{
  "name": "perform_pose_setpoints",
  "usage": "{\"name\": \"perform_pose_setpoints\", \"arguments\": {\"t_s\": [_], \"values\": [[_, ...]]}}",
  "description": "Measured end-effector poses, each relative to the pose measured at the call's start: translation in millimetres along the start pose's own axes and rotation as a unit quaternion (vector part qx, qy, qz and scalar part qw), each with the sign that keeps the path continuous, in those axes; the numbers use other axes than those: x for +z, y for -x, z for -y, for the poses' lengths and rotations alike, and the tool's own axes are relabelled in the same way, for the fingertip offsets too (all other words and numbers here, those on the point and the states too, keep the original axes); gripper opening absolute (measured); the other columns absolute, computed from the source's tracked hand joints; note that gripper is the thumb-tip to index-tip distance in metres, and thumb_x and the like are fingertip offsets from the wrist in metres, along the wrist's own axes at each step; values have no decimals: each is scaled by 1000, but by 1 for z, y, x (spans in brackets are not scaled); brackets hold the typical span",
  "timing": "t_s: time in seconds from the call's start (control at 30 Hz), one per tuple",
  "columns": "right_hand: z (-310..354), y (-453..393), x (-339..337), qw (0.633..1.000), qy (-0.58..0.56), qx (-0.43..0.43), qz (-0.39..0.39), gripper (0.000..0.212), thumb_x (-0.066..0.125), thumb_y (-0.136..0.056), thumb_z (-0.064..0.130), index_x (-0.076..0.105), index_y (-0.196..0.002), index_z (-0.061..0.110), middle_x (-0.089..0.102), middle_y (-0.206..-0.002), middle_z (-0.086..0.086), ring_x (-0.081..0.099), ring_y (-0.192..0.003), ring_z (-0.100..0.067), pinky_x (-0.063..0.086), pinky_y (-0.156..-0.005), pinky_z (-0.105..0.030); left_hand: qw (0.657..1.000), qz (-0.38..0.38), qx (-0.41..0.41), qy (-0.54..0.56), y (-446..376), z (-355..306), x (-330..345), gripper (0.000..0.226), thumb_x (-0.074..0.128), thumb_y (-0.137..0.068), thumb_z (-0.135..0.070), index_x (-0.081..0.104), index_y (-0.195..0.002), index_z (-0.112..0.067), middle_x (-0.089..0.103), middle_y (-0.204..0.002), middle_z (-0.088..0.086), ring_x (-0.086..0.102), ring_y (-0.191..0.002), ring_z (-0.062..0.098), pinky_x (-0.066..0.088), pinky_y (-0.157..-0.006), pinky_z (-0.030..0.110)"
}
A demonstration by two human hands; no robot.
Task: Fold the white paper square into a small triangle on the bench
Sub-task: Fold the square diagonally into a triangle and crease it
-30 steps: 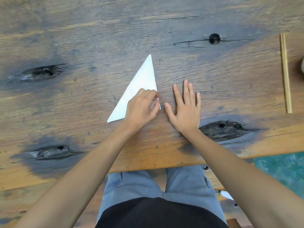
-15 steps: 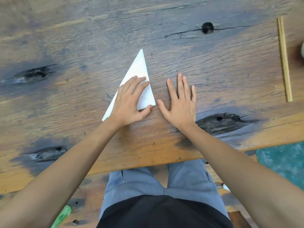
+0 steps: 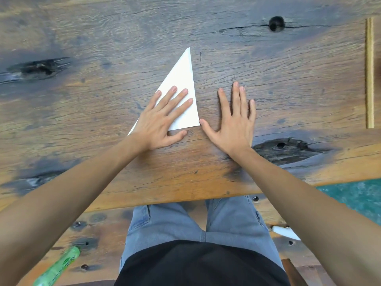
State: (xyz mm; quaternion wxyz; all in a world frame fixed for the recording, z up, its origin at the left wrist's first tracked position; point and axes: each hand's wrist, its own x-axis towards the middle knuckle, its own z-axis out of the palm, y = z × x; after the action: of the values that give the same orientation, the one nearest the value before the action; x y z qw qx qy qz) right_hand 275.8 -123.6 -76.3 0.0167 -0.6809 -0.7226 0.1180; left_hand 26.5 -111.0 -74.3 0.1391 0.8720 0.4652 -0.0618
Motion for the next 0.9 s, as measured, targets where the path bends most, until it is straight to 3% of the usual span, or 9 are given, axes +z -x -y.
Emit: {"name": "perform_pose_setpoints", "arguments": {"t_s": [0.9], "values": [[4, -1, 4, 1000, 19, 4, -18, 105, 39, -84, 91, 20, -165, 27, 8, -175, -12, 6, -162, -27, 9, -128, -56, 1000, -20, 19, -5, 2, 7, 3, 80, 28, -98, -68, 10, -165, -28, 8, -174, 3, 5, -161, 27, 11, -129, 53]]}}
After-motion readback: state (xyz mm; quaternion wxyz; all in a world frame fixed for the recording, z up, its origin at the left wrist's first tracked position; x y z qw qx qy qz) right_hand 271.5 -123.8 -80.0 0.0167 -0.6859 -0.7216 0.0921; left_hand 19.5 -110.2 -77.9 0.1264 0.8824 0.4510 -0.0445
